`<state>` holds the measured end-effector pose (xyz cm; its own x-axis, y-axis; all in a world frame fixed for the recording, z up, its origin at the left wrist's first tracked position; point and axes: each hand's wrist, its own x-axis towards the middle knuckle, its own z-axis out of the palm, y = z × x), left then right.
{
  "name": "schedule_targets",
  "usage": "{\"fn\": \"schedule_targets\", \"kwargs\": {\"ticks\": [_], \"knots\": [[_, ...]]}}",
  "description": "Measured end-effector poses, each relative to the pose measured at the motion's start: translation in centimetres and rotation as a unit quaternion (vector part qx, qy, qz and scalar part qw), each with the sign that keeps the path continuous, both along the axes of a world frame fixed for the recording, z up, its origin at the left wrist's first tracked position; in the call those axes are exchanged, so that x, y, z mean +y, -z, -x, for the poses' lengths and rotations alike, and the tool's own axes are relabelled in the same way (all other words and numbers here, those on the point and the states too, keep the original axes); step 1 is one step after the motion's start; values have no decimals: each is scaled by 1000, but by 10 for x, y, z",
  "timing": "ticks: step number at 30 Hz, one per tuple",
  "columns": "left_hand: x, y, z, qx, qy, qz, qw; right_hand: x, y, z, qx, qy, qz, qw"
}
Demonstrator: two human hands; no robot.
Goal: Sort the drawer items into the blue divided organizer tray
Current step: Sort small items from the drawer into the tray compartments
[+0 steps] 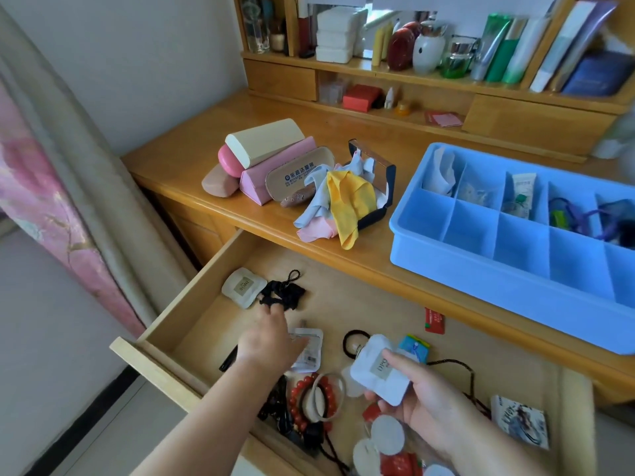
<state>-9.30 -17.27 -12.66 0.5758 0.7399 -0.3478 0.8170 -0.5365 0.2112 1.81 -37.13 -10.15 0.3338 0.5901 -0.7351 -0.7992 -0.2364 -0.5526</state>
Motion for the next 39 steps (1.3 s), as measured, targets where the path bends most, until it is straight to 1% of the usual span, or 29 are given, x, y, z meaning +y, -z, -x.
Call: {"fn": "schedule_targets", "kwargs": {"ticks": [1, 2, 3, 5, 8, 10, 11, 12, 14, 15, 16, 17, 18, 19, 20, 21, 23, 24, 25, 26, 27, 28, 29, 32, 33, 35, 37, 39], "knots": [[1, 6, 1, 42, -9, 13, 999, -4, -2, -2, 15, 28, -2, 1000], [0, 11, 0, 52, -24, 46, 997, -8, -4, -4, 16, 49, 0, 999], [-3, 15, -2, 46, -35, 69, 996, -13, -7, -7, 9, 59, 2, 998], [-8, 20, -9, 32, -33, 74, 996, -24, -18, -11, -7, 51, -9, 999], [-15, 18, -15, 16, -23, 78, 997, -48, -41, -19, -26, 23, -75, 997], [-17, 25, -13, 4, -22, 97, 995, -66, -61, -29, -70, 11, -119, 990], [-17, 29, -11, -12, -25, 103, 994, -75, -73, -35, -108, 13, -131, 985], [-16, 30, -9, -47, -38, 114, 992, -85, -85, -44, -155, 26, -138, 978], [-16, 23, -7, -163, -90, 159, 970, -105, -111, -69, -258, 86, -139, 952], [-17, 16, -8, -222, -112, 179, 952, -116, -123, -84, -314, 123, -126, 933], [-18, 8, -9, -275, -125, 189, 934, -127, -134, -101, -384, 157, -89, 906], [-21, 0, -11, -312, -133, 189, 922, -136, -143, -117, -460, 186, -24, 868], [-25, -7, -13, -339, -138, 189, 911, -143, -149, -133, -528, 203, 53, 823], [-29, -14, -16, -359, -144, 201, 900, -148, -152, -147, -582, 202, 117, 779], [-34, -21, -19, -374, -151, 220, 888, -150, -153, -158, -618, 177, 171, 747], [-39, -27, -23, -384, -152, 242, 878, -150, -151, -167, -641, 127, 223, 723], [-54, -42, -29, -397, -132, 290, 861, -144, -147, -178, -655, -16, 335, 678], [-63, -51, -31, -405, -117, 317, 849, -140, -144, -181, -655, -84, 391, 641], [-74, -62, -34, -412, -102, 346, 837, -137, -142, -183, -657, -139, 440, 596], [-85, -74, -37, -418, -84, 368, 826, -134, -142, -184, -656, -180, 478, 556], [-97, -88, -43, -422, -62, 380, 821, -131, -141, -184, -653, -202, 499, 533], [-109, -103, -50, -430, -38, 385, 816, -130, -139, -185, -649, -209, 505, 529], [-121, -118, -59, -437, -9, 377, 817, -129, -137, -186, -644, -204, 503, 539], [-154, -159, -105, -456, 72, 330, 823, -127, -128, -188, -627, -145, 471, 604], [-165, -169, -126, -453, 93, 304, 833, -127, -125, -188, -624, -127, 466, 614], [-186, -183, -170, -424, 131, 235, 865, -126, -122, -189, -620, -94, 459, 629], [-204, -188, -209, -381, 157, 158, 897, -128, -120, -190, -620, -65, 436, 649], [-215, -183, -236, -328, 174, 101, 923, -130, -115, -191, -630, -43, 408, 660]]}}
